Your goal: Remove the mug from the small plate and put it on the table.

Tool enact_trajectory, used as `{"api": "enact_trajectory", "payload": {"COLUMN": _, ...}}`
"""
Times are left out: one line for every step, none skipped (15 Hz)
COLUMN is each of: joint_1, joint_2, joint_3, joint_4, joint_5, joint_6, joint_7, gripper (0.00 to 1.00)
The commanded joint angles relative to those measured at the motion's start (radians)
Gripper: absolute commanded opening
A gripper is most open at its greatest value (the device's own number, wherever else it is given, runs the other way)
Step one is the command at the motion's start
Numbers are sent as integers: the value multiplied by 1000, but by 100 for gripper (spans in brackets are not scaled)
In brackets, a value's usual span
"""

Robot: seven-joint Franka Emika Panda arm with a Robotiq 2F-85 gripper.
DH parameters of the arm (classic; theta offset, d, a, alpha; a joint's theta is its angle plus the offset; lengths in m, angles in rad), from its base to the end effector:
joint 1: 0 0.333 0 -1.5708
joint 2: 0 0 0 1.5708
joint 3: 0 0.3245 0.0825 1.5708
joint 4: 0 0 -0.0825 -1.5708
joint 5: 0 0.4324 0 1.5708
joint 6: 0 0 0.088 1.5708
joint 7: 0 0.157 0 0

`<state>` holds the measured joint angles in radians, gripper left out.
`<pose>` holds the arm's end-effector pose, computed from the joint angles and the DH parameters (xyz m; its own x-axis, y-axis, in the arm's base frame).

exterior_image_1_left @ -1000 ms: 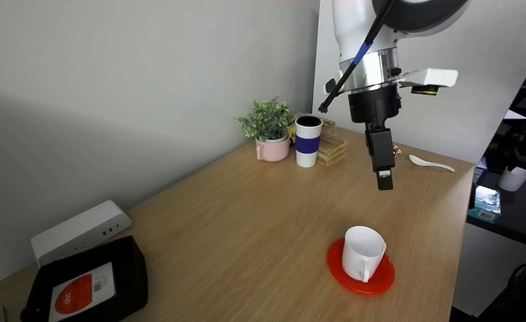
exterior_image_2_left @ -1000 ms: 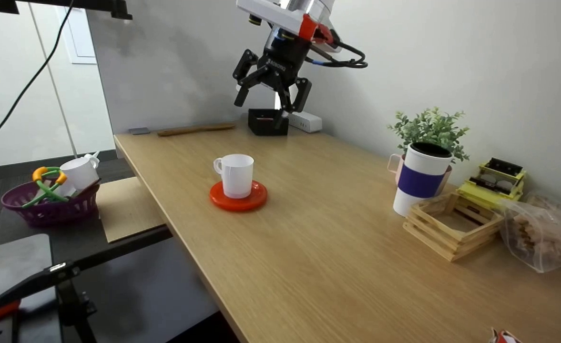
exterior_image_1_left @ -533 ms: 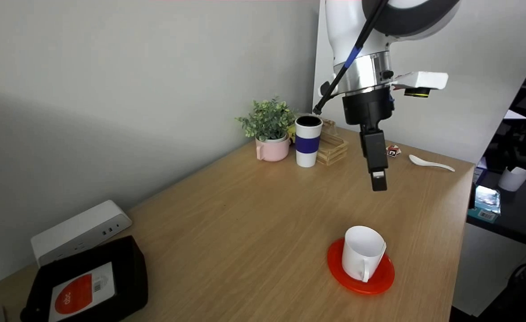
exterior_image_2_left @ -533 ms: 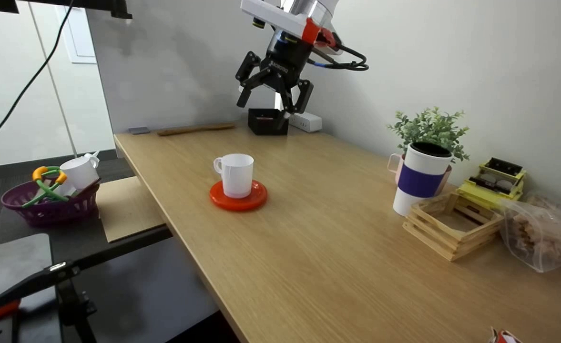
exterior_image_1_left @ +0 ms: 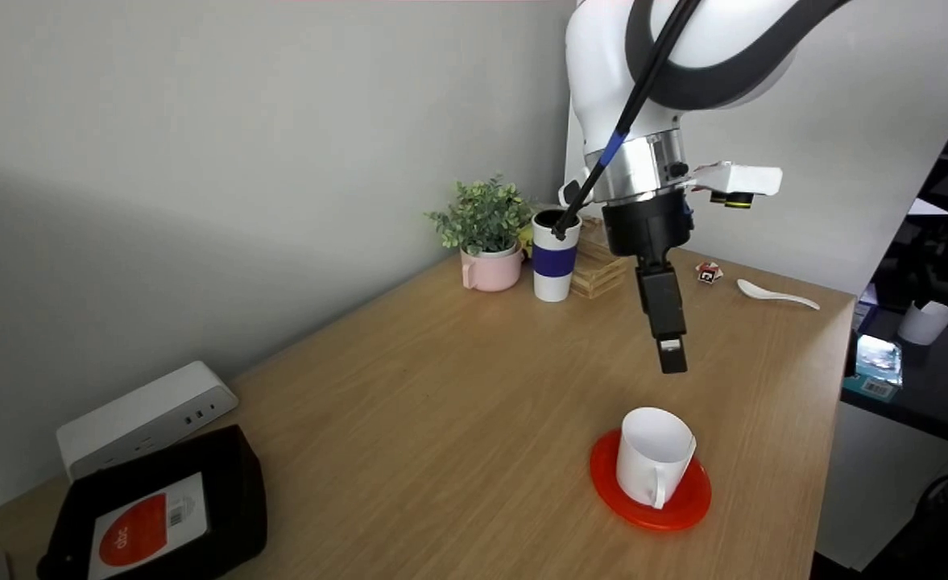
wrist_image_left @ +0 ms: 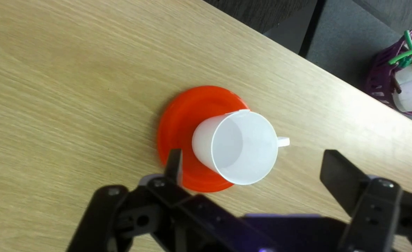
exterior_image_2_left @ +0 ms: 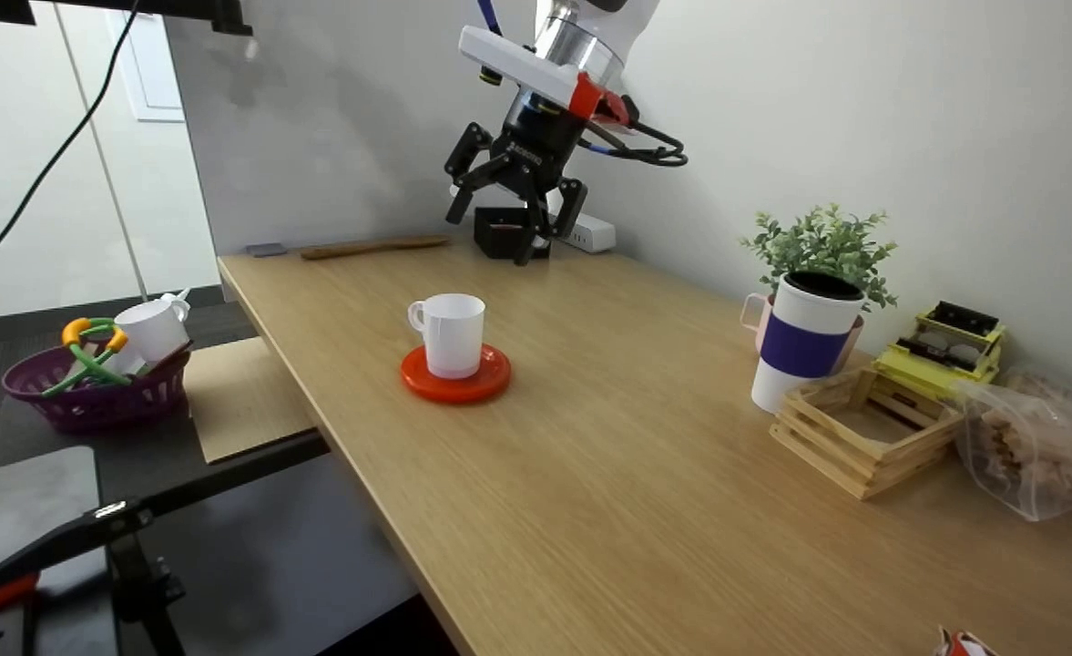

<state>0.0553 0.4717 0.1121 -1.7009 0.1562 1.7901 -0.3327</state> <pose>0.6365 0.1259 0.2335 0.8468 0.4423 -0.2955 0.3612 -0.8859 -0.2910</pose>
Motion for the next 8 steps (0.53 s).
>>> {"api": "enact_trajectory", "payload": {"joint_1": 2, "joint_2": 69, "joint_3": 16, "joint_4": 71, "joint_5": -15, "joint_6": -33, "joint_7": -6, "gripper": 100}}
{"api": "enact_trajectory", "payload": {"joint_1": 4, "joint_2": 79, "joint_3": 17, "joint_4": 78, "joint_5": -18, "joint_6": -41, "joint_7": -2, "gripper": 100}}
{"api": "enact_trajectory", "payload": {"joint_1": 5, "joint_2": 93, "joint_3": 17, "joint_4": 86, "joint_5": -24, "joint_6": -41, "joint_7": 1, "gripper": 100}}
{"api": "enact_trajectory", "payload": {"joint_1": 7, "joint_2": 101, "joint_3": 16, "joint_4": 91, "joint_5": -29, "joint_6": -48, "joint_7": 5, "gripper": 100}}
{"api": "enact_trajectory", "payload": {"joint_1": 9, "joint_2": 113, "joint_3": 15, "joint_4": 97, "joint_5": -35, "joint_6": -50, "joint_7": 8, "gripper": 100}}
{"api": "enact_trajectory", "payload": {"joint_1": 9, "joint_2": 120, "joint_3": 15, "joint_4": 100, "joint_5": -39, "joint_6": -55, "joint_7": 9, "gripper": 100}}
{"api": "enact_trajectory", "payload": {"joint_1": 10, "joint_2": 132, "joint_3": 15, "joint_4": 106, "joint_5": -45, "joint_6": -58, "joint_7": 10, "gripper": 100}}
{"api": "enact_trajectory", "payload": {"joint_1": 11, "joint_2": 138, "joint_3": 15, "joint_4": 109, "joint_5": -50, "joint_6": -66, "joint_7": 11, "gripper": 100}}
